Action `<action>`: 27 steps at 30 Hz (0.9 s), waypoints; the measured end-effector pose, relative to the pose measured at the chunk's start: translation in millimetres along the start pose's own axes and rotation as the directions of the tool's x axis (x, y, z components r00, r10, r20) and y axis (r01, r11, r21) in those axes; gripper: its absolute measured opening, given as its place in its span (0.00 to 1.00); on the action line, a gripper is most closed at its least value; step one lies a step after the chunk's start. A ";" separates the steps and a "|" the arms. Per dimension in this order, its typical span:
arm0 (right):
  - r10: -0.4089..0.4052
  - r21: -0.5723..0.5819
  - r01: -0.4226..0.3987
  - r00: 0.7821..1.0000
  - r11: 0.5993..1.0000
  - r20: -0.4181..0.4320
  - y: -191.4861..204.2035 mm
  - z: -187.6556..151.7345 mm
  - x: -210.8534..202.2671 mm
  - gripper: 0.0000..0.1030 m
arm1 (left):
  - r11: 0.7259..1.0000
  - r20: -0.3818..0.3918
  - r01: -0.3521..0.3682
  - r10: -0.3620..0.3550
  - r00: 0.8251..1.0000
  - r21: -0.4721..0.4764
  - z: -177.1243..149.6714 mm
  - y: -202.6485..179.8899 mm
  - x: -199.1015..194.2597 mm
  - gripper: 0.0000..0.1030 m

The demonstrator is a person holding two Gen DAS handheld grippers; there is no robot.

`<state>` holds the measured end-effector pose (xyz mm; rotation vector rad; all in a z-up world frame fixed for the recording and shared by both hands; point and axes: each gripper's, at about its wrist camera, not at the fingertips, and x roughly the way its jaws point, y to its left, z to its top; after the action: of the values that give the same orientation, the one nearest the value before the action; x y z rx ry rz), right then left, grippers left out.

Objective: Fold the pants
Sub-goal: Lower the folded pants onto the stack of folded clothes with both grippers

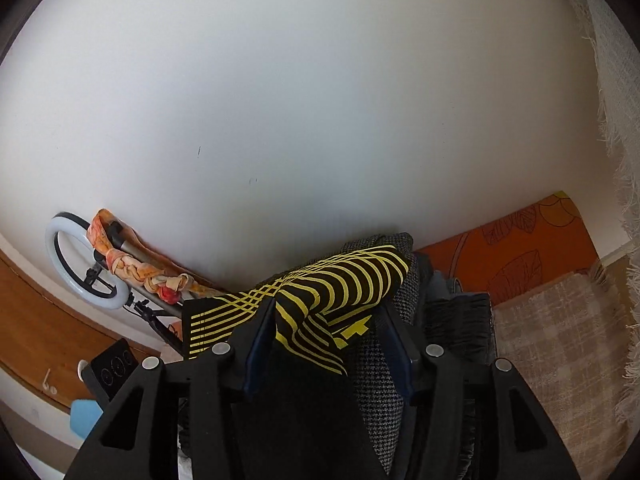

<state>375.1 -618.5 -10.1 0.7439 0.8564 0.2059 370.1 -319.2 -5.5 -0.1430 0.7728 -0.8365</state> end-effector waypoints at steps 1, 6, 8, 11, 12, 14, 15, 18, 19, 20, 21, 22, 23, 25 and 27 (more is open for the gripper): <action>-0.013 0.004 0.013 1.000 1.000 0.003 0.4 0.2 4.0 0.48 | 1.000 -0.001 0.001 -0.001 1.000 0.008 0.0 -0.9 0.2 0.15; -0.091 -0.176 0.109 0.990 0.978 0.106 33.7 -13.8 2.3 0.16 | 1.000 0.010 -0.023 0.023 1.000 0.005 4.4 -2.3 0.3 0.19; -0.164 -0.299 0.206 0.973 0.932 0.162 53.5 -22.8 -0.8 0.14 | 0.999 0.011 -0.048 0.048 0.999 -0.014 6.3 1.6 0.0 0.27; -0.279 -0.405 0.338 0.939 0.850 0.199 69.1 -33.8 0.0 0.13 | 0.989 0.011 -0.144 0.144 0.989 -0.019 6.3 6.2 1.5 0.41; -0.313 -0.420 0.369 0.929 0.829 0.198 69.7 -34.9 2.3 0.13 | 0.985 0.010 -0.168 0.169 0.986 -0.022 5.6 9.0 1.1 0.43; -0.380 -0.441 0.424 0.906 0.791 0.187 68.5 -37.8 9.3 0.15 | 0.978 0.015 -0.205 0.205 0.979 -0.032 6.6 10.7 0.9 0.50; -0.402 -0.435 0.436 0.899 0.788 0.173 65.1 -38.0 11.9 0.22 | 0.975 0.018 -0.222 0.222 0.975 -0.029 7.1 10.4 0.8 0.50; -0.433 -0.361 0.457 0.889 0.813 0.148 52.3 -34.0 8.9 0.54 | 0.962 0.000 -0.274 0.274 0.962 -0.014 3.4 13.3 -0.2 0.52; -0.424 -0.335 0.449 0.893 0.828 0.150 48.6 -32.9 4.4 0.56 | 0.959 -0.004 -0.285 0.285 0.959 -0.005 2.6 11.6 0.1 0.52; -0.417 -0.308 0.444 0.896 0.842 0.152 45.3 -32.0 -0.5 0.58 | 0.954 0.001 -0.298 0.298 0.954 0.003 1.7 9.9 -1.0 0.52; -0.415 -0.283 0.444 0.896 0.850 0.159 42.0 -31.7 -7.1 0.60 | 0.951 0.006 -0.310 0.310 0.951 0.011 0.3 8.1 -3.0 0.52; -0.416 -0.268 0.447 0.894 0.854 0.166 40.7 -32.4 -12.3 0.60 | 0.948 0.012 -0.319 0.319 0.948 0.013 0.2 6.9 -5.7 0.52; -0.424 -0.260 0.458 0.888 0.850 0.176 40.5 -34.0 -17.1 0.60 | 0.943 0.021 -0.333 0.333 0.943 0.011 1.3 6.9 -8.7 0.52; -0.429 -0.256 0.467 0.883 0.846 0.193 39.9 -39.0 -28.5 0.61 | 0.940 0.024 -0.341 0.341 0.940 -0.012 4.6 13.0 -17.5 0.52; -0.445 -0.251 0.490 0.869 0.835 0.216 43.1 -44.7 -39.9 0.62 | 0.930 0.030 -0.365 0.366 0.930 -0.038 8.6 17.8 -26.7 0.52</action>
<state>320.9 -581.9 24.1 0.2434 0.8160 -0.1600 375.6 -289.6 8.5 -0.0392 0.7495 -0.4656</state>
